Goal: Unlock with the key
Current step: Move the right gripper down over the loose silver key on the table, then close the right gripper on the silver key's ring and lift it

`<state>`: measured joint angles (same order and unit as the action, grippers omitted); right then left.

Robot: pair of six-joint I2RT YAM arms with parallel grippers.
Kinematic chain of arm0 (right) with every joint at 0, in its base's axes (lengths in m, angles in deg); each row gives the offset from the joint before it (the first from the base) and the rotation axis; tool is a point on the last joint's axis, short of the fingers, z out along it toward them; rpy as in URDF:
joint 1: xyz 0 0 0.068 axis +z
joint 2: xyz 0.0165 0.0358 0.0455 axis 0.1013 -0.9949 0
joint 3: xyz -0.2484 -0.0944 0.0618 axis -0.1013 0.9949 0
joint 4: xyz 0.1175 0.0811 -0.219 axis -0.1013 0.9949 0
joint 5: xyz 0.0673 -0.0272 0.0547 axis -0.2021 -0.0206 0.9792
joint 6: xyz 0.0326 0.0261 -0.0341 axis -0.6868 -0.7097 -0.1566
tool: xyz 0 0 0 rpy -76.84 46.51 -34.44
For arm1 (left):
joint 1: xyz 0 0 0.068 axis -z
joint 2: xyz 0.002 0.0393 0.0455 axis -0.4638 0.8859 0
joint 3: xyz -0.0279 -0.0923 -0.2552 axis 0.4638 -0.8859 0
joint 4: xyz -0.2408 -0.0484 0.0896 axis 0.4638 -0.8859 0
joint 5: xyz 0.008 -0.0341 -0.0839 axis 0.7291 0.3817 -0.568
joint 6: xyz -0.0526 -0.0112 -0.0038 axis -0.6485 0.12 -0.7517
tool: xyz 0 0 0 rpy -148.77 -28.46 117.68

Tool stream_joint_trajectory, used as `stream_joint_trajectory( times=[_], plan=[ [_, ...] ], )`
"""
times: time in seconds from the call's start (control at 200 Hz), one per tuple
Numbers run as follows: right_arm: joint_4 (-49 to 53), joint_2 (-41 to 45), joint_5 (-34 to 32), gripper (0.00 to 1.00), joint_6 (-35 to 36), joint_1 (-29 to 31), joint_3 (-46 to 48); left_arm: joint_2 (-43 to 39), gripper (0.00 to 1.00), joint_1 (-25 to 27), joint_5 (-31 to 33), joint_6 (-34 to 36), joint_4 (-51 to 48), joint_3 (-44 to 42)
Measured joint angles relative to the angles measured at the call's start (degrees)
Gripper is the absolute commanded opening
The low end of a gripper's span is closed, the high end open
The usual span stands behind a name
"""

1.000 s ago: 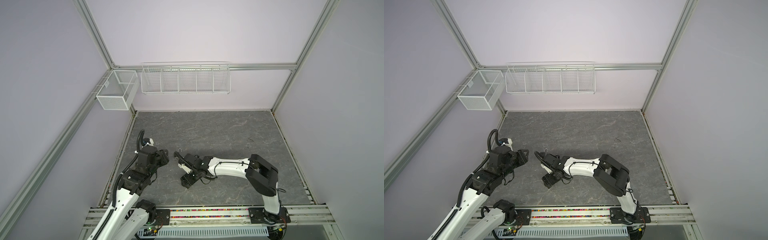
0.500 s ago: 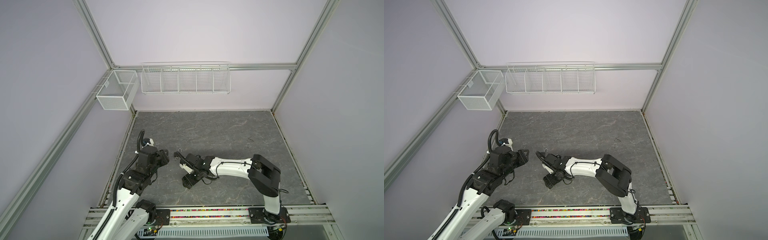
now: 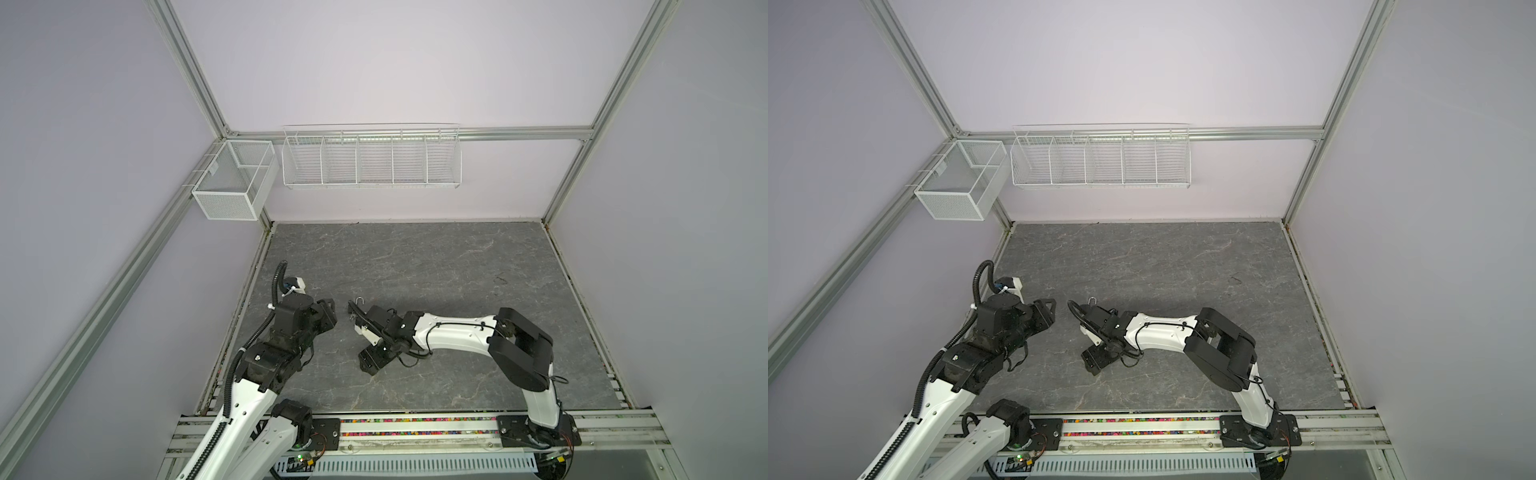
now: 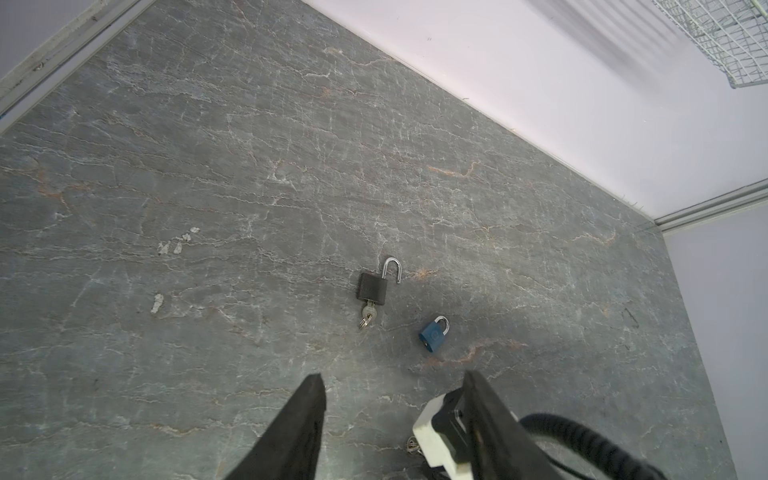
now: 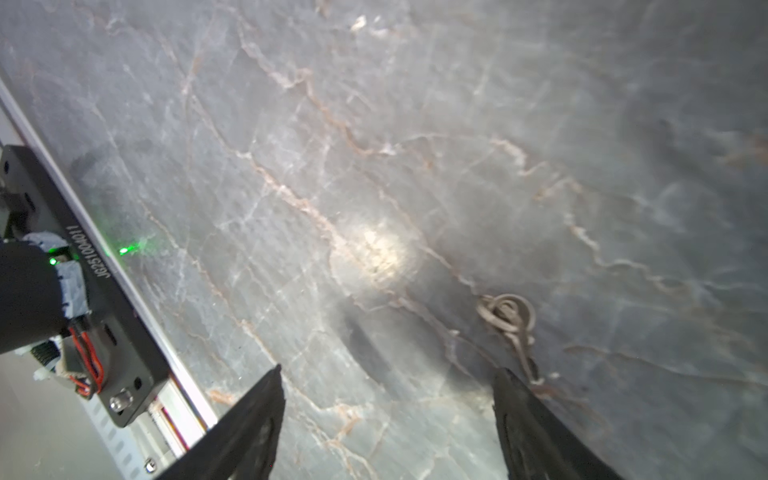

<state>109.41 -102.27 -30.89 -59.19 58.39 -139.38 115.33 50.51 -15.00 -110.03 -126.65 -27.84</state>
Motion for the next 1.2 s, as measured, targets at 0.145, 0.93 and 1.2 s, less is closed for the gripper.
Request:
stream_joint_trajectory(
  times=[0.145,0.93,1.2],
  plan=[
    [0.1,-0.5,-0.3,0.81,0.0,-1.3,-0.8,0.0,0.54,0.0,0.3,0.0,-0.1,0.0],
    [4.9,-5.4,-5.7,0.55,2.4,-1.5,-8.4,-1.6,0.54,0.0,1.4,-0.1,0.0,0.0],
    [6.5,-4.9,-8.0,0.40,3.1,-0.9,-7.8,-1.8,0.54,0.0,1.2,-1.2,0.2,0.0]
  ],
)
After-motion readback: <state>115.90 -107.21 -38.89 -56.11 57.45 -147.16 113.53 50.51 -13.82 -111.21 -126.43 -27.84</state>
